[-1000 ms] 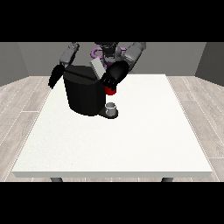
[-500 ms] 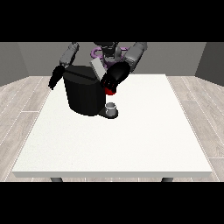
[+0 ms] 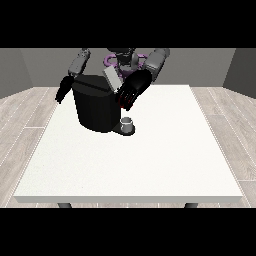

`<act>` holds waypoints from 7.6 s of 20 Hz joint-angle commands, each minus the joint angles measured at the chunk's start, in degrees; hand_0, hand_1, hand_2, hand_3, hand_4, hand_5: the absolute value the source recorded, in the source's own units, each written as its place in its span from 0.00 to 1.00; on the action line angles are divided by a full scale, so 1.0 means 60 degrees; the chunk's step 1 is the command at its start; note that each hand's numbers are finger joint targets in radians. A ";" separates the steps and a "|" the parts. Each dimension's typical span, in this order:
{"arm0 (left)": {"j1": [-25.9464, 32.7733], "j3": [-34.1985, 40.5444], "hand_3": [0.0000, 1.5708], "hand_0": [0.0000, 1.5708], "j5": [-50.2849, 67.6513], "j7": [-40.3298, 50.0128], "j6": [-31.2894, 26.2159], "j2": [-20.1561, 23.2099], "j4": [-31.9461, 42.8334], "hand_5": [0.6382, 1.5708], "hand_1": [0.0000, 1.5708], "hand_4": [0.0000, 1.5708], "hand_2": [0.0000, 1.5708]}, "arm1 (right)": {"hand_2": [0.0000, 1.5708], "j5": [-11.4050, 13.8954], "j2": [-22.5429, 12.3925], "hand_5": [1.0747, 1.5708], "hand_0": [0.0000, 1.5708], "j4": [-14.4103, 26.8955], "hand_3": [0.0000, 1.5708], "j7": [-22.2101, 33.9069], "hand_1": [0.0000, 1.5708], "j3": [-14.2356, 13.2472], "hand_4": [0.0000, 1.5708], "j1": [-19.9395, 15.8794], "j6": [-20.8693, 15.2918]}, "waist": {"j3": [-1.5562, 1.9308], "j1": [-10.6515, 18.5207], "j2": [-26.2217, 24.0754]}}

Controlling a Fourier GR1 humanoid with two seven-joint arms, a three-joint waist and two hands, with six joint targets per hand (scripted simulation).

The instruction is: Insert the coffee pod into the coffee machine and close the lid

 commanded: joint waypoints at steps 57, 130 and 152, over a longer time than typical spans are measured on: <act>0.8945 0.1041 0.00 0.00 0.6938 0.1729 -0.0905 -0.5324 -0.4797 1.00 0.00 0.21 0.00 | 0.00 -0.2303 -0.0818 1.00 0.00 0.0962 0.00 0.0888 0.00 -0.1411 0.12 0.0452 0.2066 | -0.0026 0.4926 -0.5210; 0.7559 -0.0311 0.00 0.00 0.7871 0.1707 -0.1370 -0.4707 -0.7296 1.00 0.00 0.18 0.00 | 0.00 0.0055 -0.2384 1.00 0.00 0.0519 0.00 0.3466 0.00 -0.0435 0.00 -0.5834 0.1795 | -0.0032 0.8579 -0.0615; 0.9278 -0.0255 0.00 0.00 0.7780 0.2252 -0.0661 -0.5024 -0.7868 1.00 0.00 0.17 0.00 | 0.00 -0.0421 0.0297 1.00 0.00 0.2013 0.00 -0.0113 0.00 0.0390 0.12 -0.4872 0.1841 | -0.0027 0.6702 -0.2104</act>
